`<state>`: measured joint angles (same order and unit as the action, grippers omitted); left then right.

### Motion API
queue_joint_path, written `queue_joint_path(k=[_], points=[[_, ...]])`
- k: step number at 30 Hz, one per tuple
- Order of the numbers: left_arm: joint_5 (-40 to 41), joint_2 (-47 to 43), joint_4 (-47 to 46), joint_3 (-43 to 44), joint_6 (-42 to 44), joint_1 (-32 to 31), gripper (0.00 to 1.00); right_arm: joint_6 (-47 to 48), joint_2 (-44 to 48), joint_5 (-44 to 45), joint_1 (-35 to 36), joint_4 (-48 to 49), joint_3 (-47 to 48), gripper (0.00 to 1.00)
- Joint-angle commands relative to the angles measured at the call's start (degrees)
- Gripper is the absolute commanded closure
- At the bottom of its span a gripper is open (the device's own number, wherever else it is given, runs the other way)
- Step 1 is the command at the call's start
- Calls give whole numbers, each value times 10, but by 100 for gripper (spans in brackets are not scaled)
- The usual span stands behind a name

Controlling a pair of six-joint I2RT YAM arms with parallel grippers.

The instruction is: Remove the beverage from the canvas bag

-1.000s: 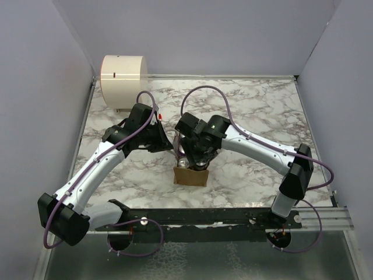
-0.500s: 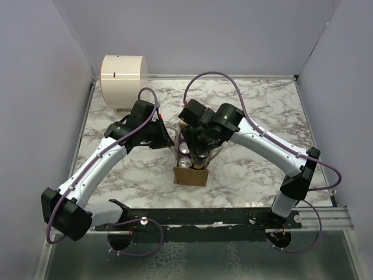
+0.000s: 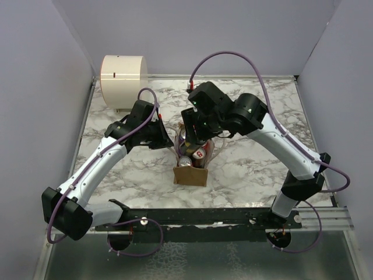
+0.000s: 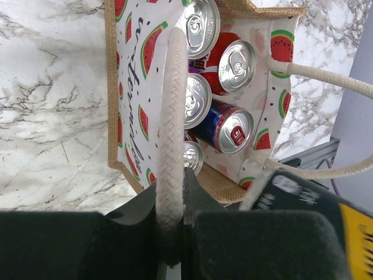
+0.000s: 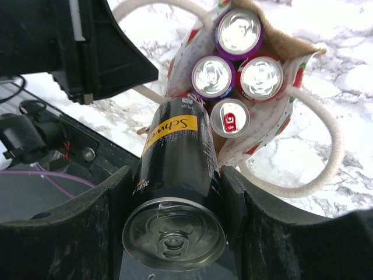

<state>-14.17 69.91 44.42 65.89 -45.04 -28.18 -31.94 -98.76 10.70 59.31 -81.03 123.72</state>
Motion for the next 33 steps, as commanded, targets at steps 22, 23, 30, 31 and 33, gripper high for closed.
queue_joint_path(k=[22, 23, 30, 31, 33], points=[[9, -11, 5, 26, -32, 1, 100, 111, 110, 261, -183, 59, -130, 98], [6, -10, 4, 27, -30, 1, 100, 110, 111, 250, -195, 68, -153, 98], [10, -19, 5, 16, -15, 1, 100, 124, 149, 99, -296, 201, -315, 98], [10, -21, 4, 12, -15, 1, 100, 125, 145, 78, -311, 215, -329, 98], [9, -24, 2, 7, -17, 1, 100, 128, 130, 49, -338, 233, -342, 98]])
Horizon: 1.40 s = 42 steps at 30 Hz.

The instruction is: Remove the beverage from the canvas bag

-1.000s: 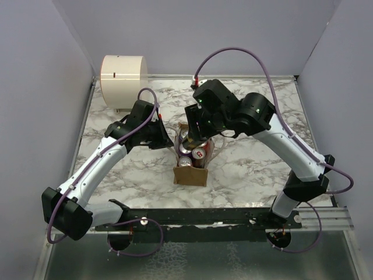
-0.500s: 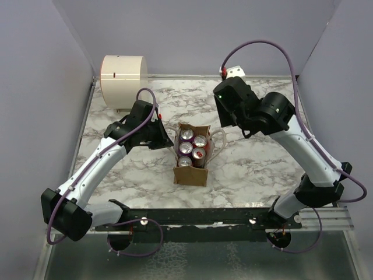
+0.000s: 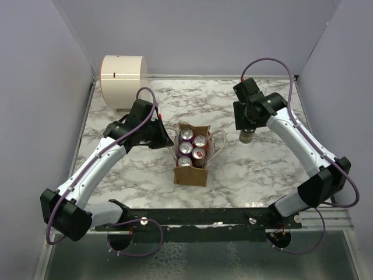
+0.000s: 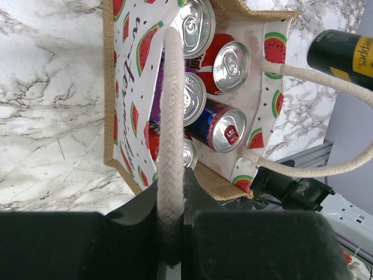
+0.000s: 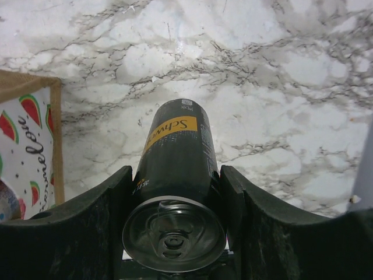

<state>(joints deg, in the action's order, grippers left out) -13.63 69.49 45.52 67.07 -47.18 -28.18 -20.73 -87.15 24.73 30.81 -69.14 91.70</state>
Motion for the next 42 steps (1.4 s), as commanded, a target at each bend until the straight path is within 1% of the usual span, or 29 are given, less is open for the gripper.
queue_joint_path(k=[1, 8, 16, 22, 25, 28, 33, 42], points=[[2, -21, -11, -6, 3, 1, 100, 18, 3, -103, -64, 119, -23, 98], [6, -12, -9, 14, 13, 1, 100, 32, -93, -157, -151, 119, 19, 98], [9, -2, -6, 31, 20, 1, 100, 50, -159, -187, -216, 118, 53, 98], [12, 0, -5, 36, 18, 1, 100, 56, -175, -177, -223, 115, 52, 98], [6, 0, -8, 29, 16, 1, 100, 57, -180, -175, -224, 114, 50, 96], [9, -3, -1, 33, 17, 1, 100, 61, -182, -185, -228, 115, 49, 92], [7, -6, -1, 27, 16, 1, 100, 68, -184, -198, -234, 117, 46, 81], [0, 2, -6, 29, 20, 1, 100, 76, -201, -214, -237, 116, 46, 73]])
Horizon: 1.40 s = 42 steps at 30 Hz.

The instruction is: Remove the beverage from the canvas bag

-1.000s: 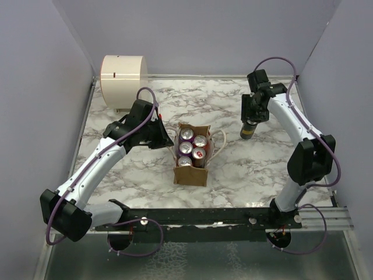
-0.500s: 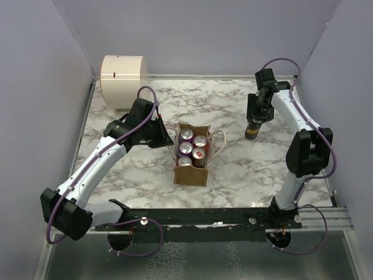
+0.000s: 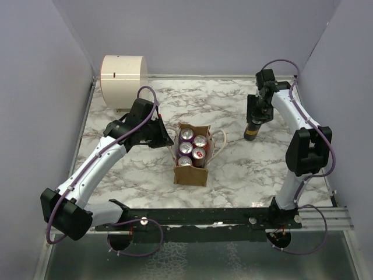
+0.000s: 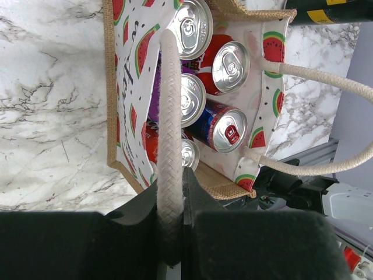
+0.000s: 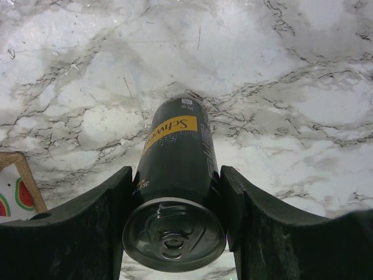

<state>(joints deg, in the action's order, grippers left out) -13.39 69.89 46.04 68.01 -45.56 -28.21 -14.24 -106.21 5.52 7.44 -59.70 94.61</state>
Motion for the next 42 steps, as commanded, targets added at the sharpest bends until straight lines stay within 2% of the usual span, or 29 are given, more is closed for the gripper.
queue_joint_path(k=[1, 5, 15, 21, 27, 30, 34, 38, 42], points=[[-5, -2, -13, 19, 3, 1, 100, 11, -14, -25, -3, 17, 20, 73], [-5, -2, -14, 16, 11, 1, 100, 13, -21, -31, -3, 15, 21, 64], [-12, 14, -21, 27, 10, 1, 100, 21, 1, -28, -3, 4, 32, 23], [-15, 11, -11, 27, 21, 1, 100, 28, 64, -25, -2, 12, 6, 19], [-17, 5, -12, 14, 16, 2, 100, 28, 166, -116, 19, 35, -14, 16], [-19, 5, -12, 11, 17, 1, 100, 12, 207, -125, 80, 40, -15, 15], [-21, 7, -8, 10, 21, 1, 100, -35, 238, -114, 201, 38, 9, 14], [-20, 4, -7, 8, 22, 2, 100, -77, 245, -61, 345, 54, 25, 14], [-15, -2, -7, 3, 20, 1, 100, -83, 210, 12, 462, 41, 25, 14]])
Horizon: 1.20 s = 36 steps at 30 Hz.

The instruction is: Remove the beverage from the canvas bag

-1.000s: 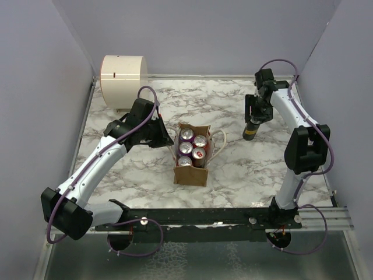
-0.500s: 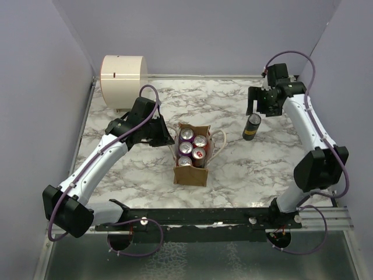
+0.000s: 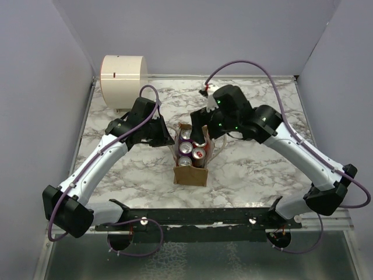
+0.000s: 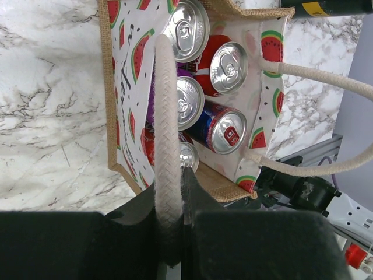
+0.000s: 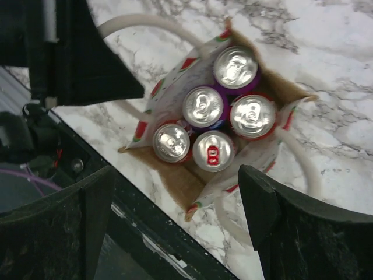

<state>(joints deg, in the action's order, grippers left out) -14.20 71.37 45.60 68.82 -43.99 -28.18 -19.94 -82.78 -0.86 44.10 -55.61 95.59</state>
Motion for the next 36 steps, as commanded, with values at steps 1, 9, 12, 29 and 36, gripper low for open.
queue_joint_path(k=[1, 9, 12, 29, 36], points=[[-6, -19, -4, -7, 3, 1, 100, -25, -39, 88, 120, -7, 15, 14], [-1, -33, -10, -16, -7, 1, 100, -75, -62, 113, 159, -15, -76, 17], [-2, -35, -12, -19, -12, 1, 100, -79, -63, 130, 159, -16, -84, 16], [6, -41, -1, -11, -16, 1, 100, -152, -122, 220, 153, -33, -86, 22], [6, -33, 0, -3, -13, 1, 100, -131, -132, 205, 135, -2, -100, 32]])
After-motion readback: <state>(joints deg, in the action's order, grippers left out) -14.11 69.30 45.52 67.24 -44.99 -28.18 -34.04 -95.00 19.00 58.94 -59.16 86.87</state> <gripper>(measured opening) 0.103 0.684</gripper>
